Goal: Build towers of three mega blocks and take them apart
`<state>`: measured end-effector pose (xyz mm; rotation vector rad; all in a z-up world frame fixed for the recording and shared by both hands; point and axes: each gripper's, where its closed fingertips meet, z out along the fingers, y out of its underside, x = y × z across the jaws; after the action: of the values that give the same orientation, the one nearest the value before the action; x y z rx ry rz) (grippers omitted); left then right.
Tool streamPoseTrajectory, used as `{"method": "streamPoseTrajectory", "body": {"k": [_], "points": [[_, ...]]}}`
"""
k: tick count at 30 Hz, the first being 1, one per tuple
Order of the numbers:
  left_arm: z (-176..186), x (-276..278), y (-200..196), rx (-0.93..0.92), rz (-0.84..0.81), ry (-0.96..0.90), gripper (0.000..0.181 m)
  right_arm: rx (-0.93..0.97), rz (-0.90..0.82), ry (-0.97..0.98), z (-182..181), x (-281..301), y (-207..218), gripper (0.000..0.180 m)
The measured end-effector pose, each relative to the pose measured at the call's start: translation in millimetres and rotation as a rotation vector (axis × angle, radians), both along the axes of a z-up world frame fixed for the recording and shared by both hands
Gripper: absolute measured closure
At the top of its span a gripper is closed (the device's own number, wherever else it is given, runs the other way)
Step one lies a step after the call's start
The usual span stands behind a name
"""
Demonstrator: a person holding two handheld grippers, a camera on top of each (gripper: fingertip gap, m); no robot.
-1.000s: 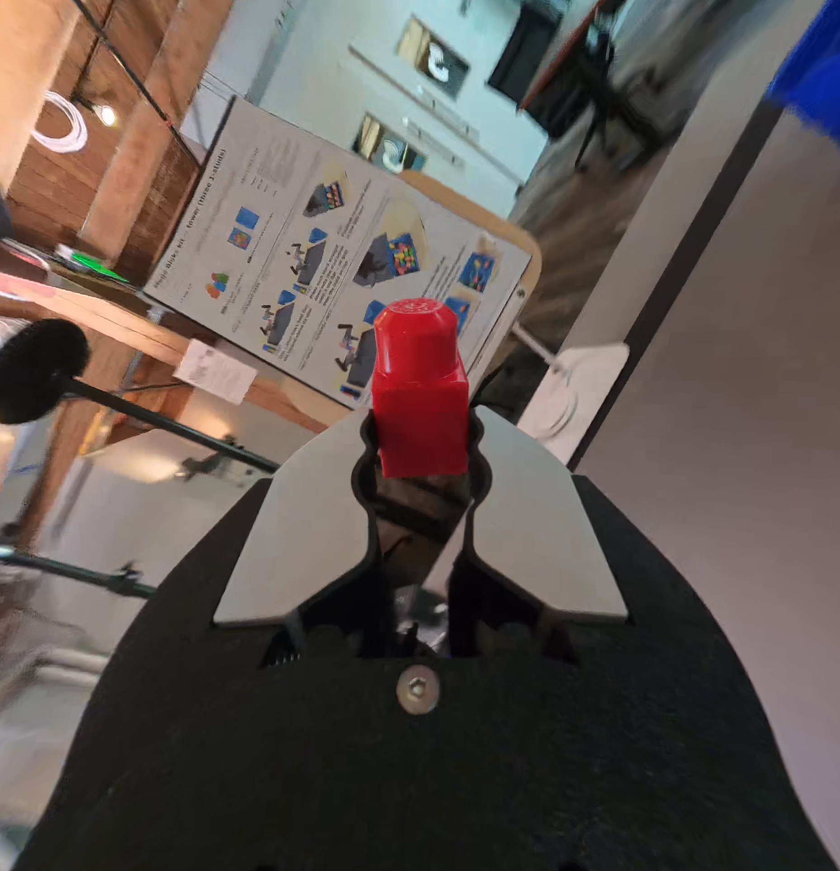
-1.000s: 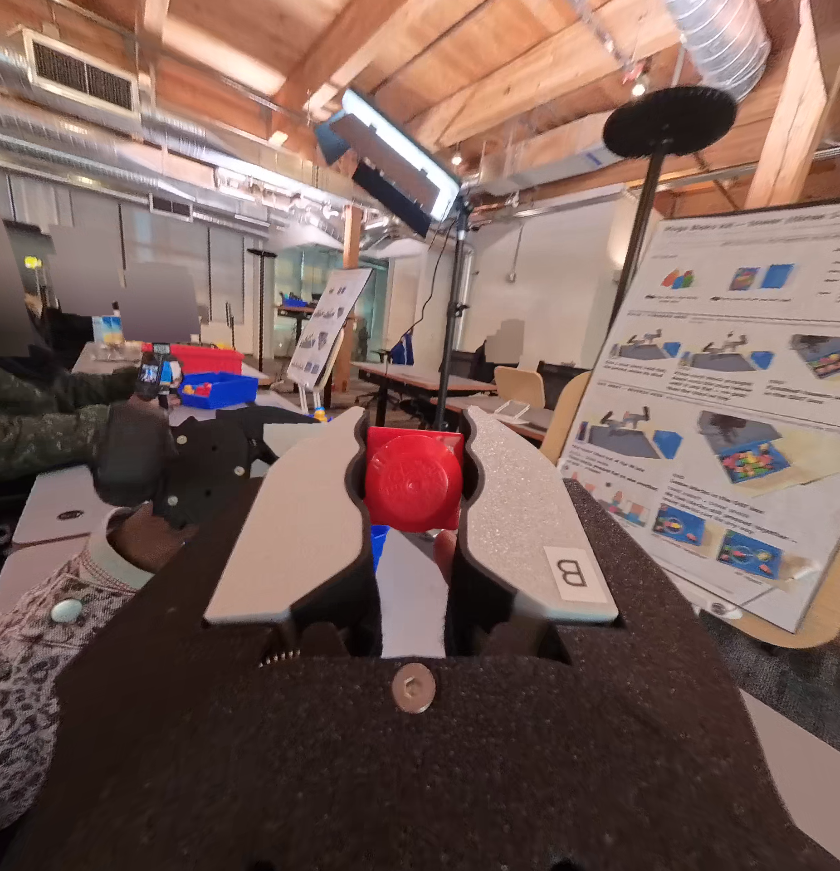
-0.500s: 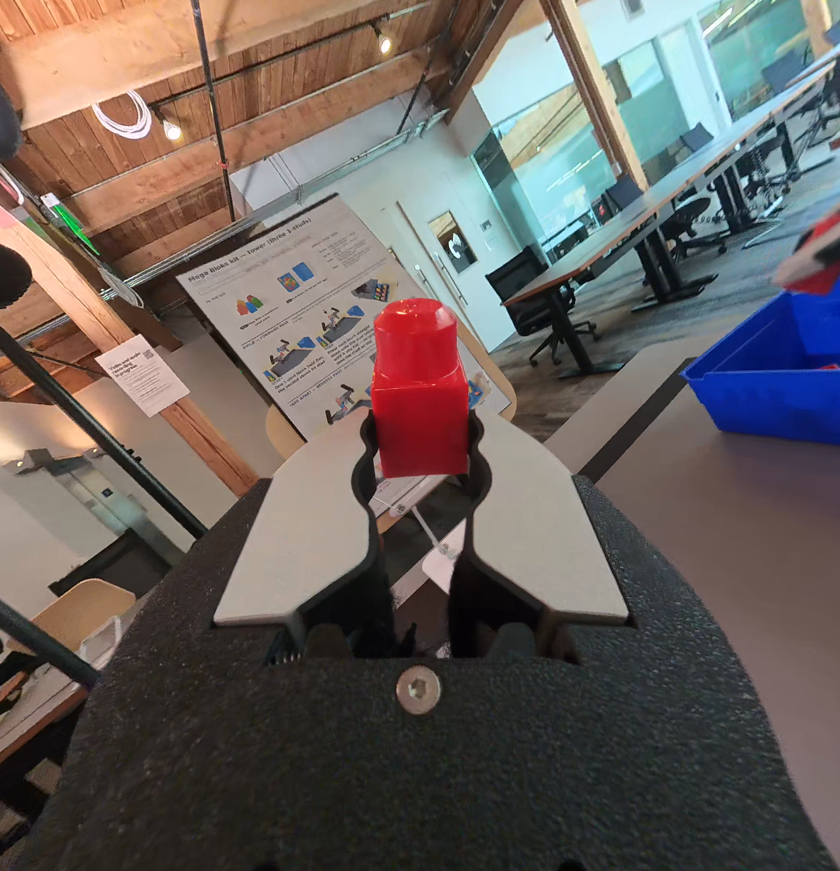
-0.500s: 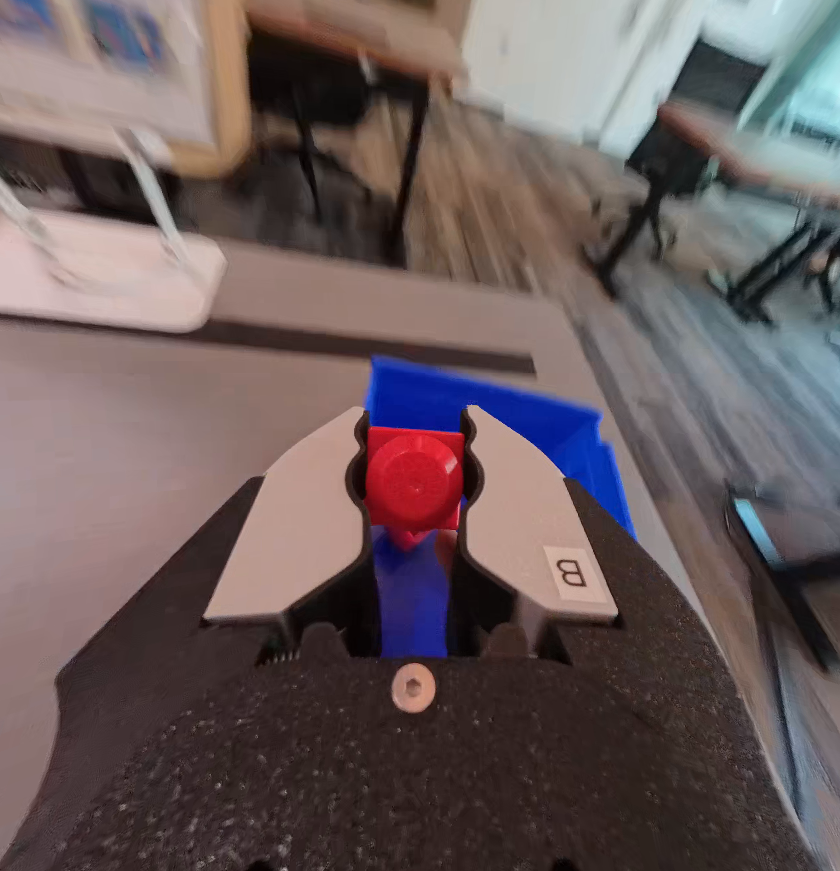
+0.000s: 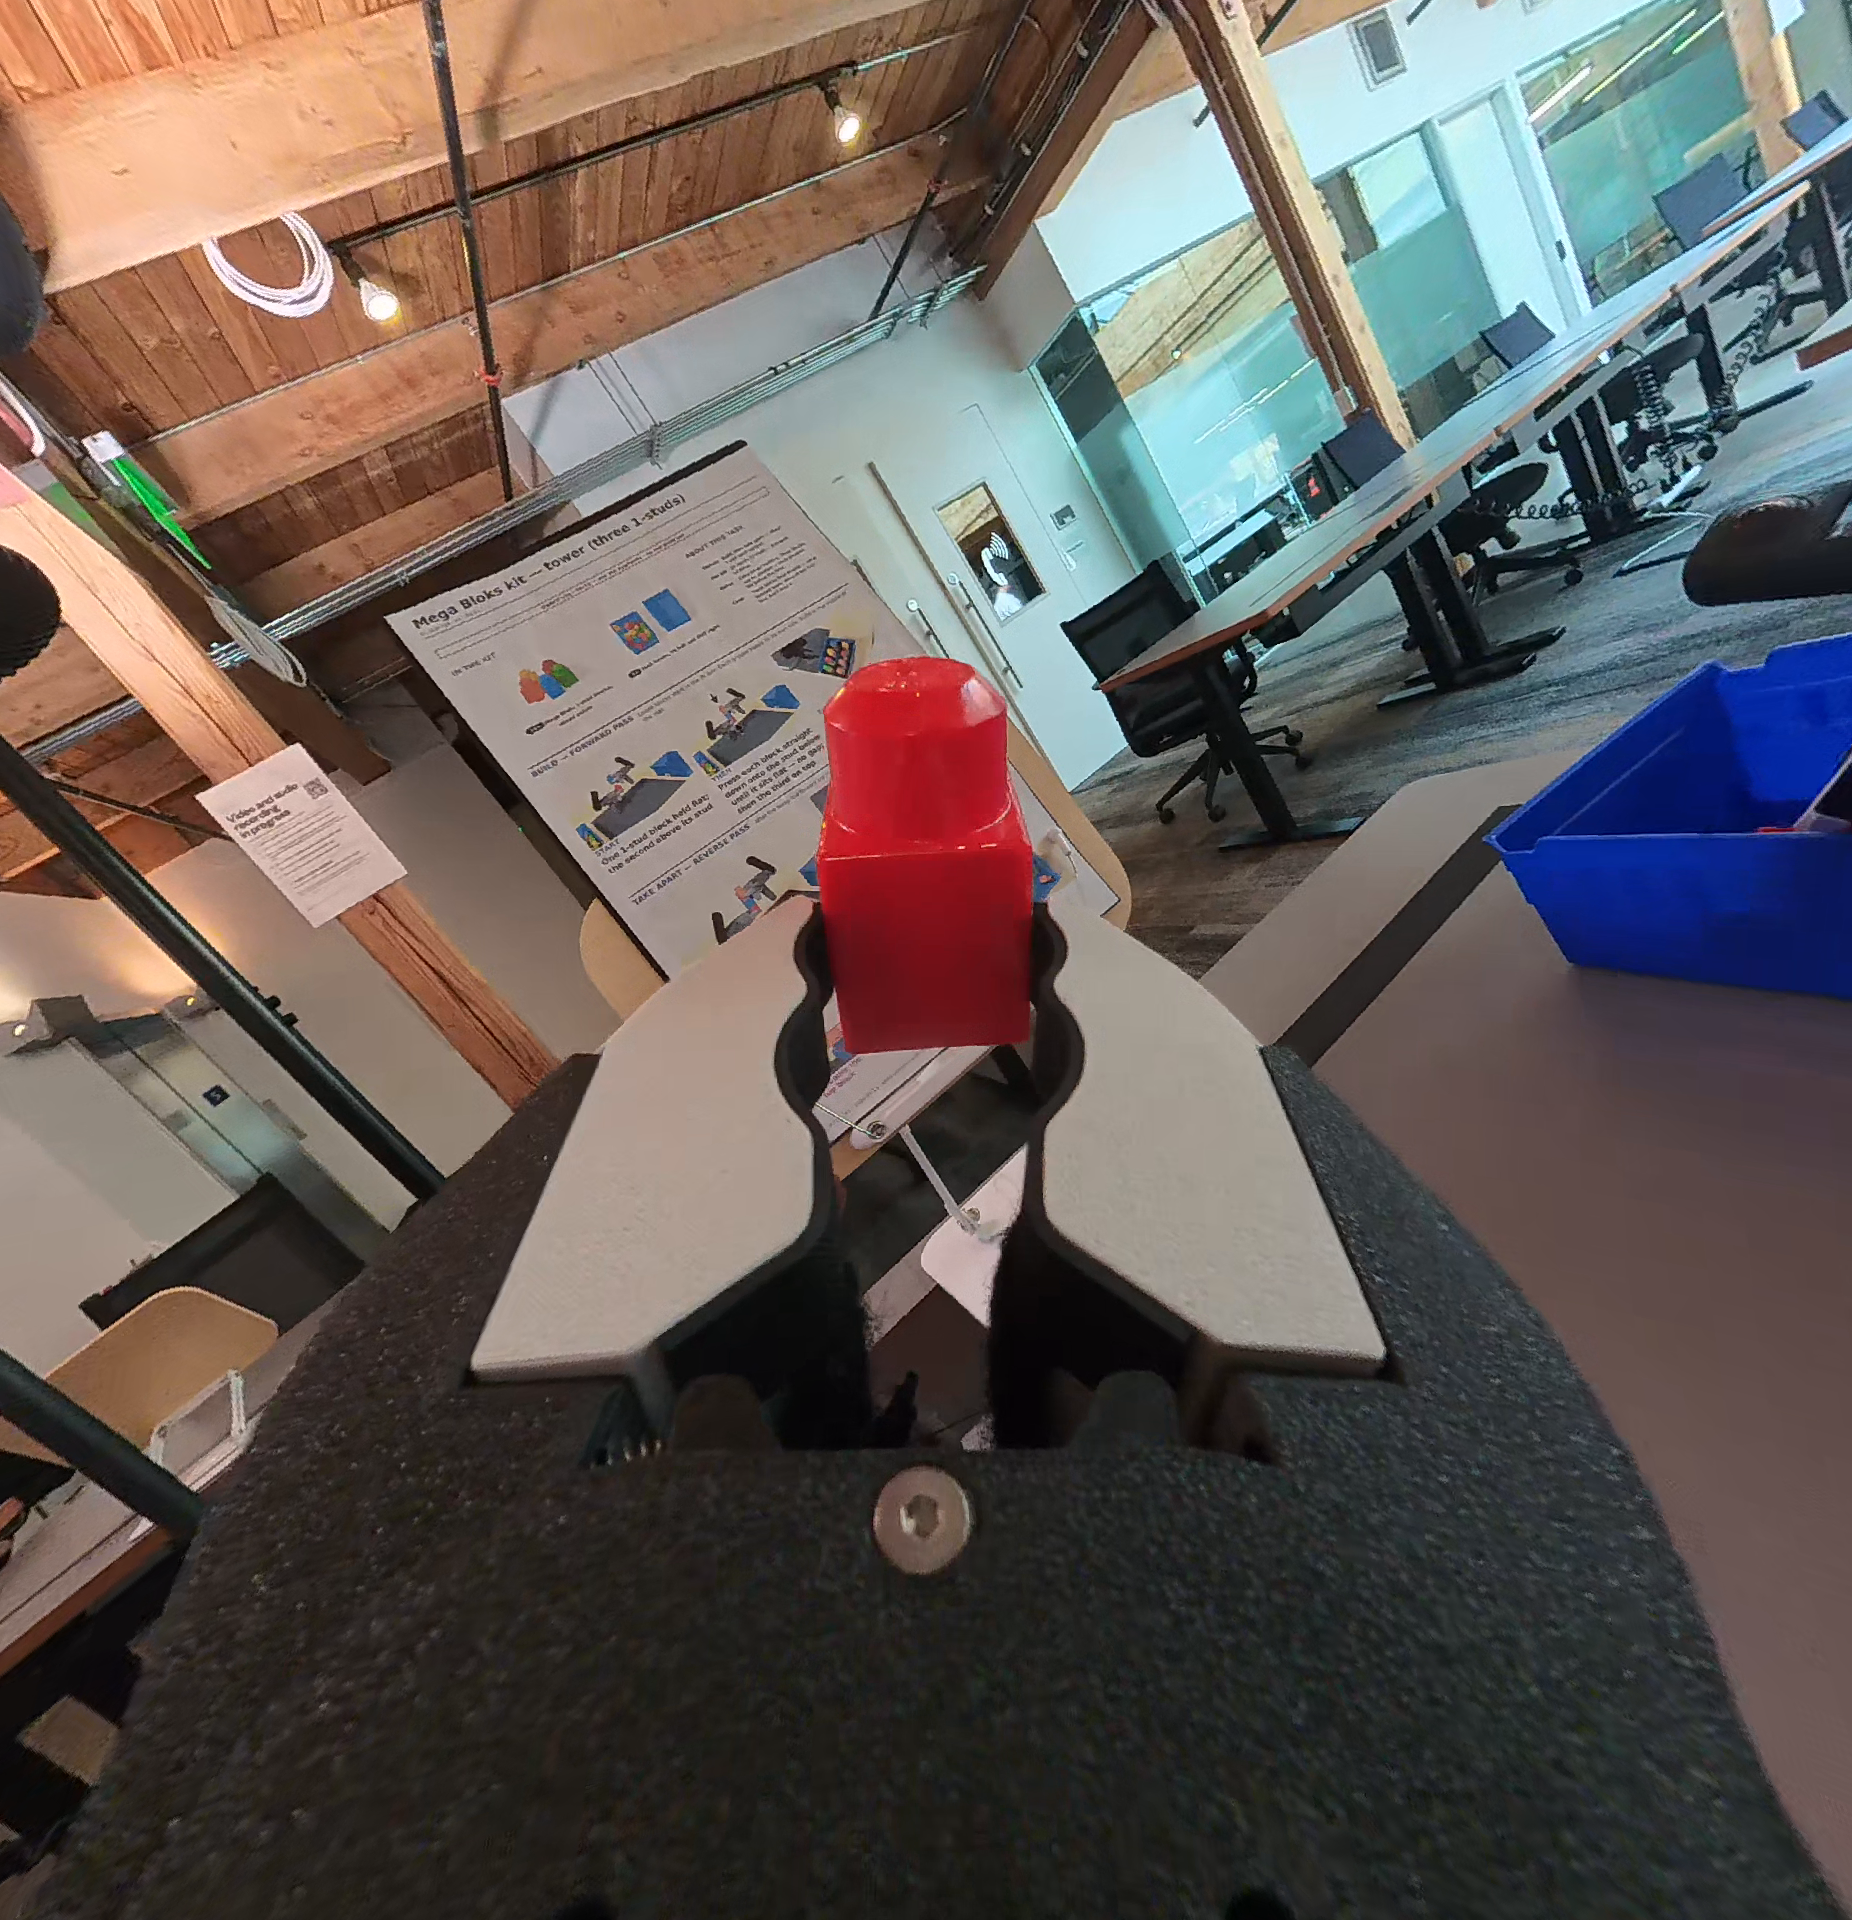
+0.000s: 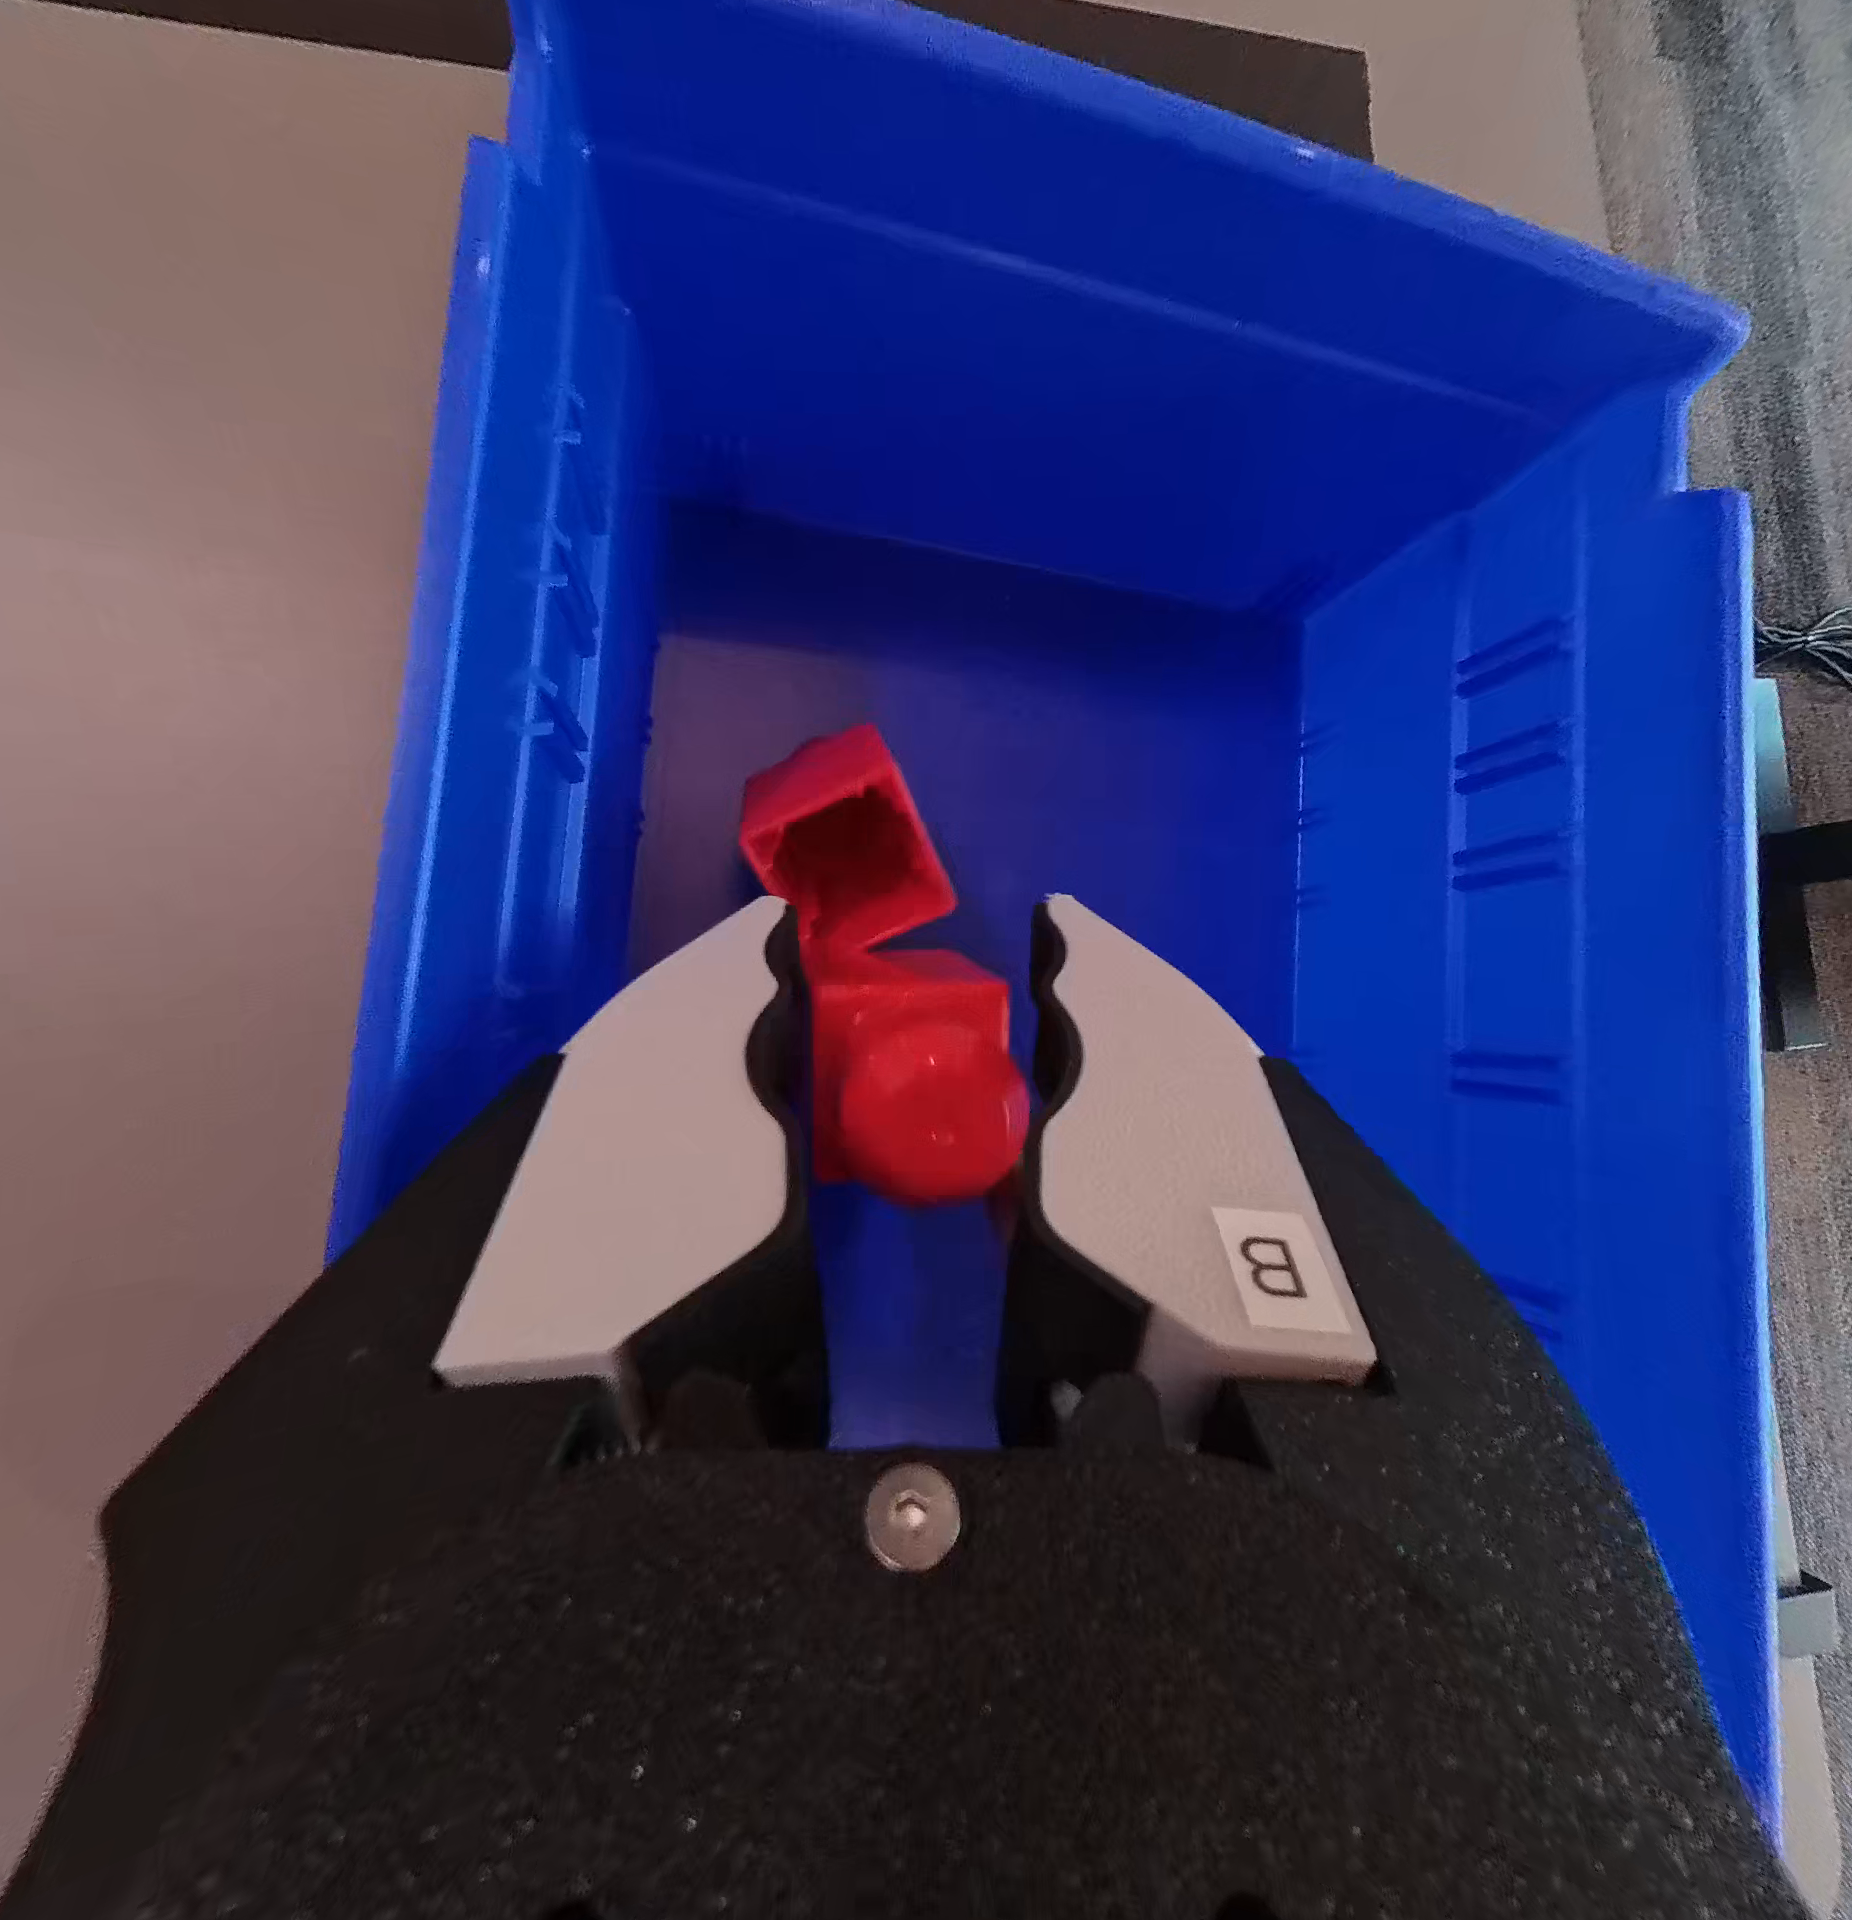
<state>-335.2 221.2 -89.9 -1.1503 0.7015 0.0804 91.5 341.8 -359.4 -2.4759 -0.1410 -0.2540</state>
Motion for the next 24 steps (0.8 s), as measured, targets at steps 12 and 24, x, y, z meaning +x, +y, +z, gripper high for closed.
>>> {"method": "streamPoseTrajectory", "body": {"k": [12, 24], "points": [[-0.3, 39.4, -4.7, -0.155, -0.286, -0.222, 0.145, 0.581, 0.366, 0.16, 149.9, -91.4, -1.5, 0.116], [14.6, 105.6, -29.3, -0.592, -0.969, -0.849, 0.145, 1.391, 1.294, 0.09, 288.2, -285.1, -156.6, 0.109]]}}
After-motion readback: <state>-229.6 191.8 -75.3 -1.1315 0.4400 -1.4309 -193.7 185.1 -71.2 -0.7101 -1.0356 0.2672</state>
